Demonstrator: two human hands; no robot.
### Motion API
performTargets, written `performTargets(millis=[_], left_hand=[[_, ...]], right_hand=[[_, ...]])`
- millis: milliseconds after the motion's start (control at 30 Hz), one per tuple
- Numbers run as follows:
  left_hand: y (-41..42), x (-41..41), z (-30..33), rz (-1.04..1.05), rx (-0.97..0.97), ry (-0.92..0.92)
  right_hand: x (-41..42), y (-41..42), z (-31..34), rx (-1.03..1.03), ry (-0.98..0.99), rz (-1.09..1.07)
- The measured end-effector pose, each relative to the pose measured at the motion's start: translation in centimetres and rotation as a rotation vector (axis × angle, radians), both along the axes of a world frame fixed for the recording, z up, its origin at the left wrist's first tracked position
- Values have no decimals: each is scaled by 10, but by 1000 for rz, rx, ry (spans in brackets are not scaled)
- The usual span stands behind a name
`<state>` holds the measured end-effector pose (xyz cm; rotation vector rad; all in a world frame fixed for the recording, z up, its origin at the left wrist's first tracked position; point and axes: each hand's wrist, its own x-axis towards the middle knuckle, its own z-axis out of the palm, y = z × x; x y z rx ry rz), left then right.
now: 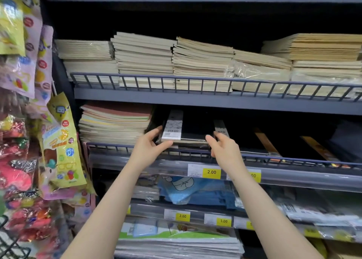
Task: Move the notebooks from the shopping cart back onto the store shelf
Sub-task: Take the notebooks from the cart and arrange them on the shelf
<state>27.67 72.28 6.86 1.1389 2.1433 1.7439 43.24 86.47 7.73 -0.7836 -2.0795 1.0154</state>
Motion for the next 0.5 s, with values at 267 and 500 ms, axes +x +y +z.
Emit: performTargets(millis=[267,500], left_hand=[[-21,-4,5,168,118,236],[-32,6,49,55,-156,371]], right_hand=[[18,-16,11,444,160,-56],[25,-33,40,510,-182,198]])
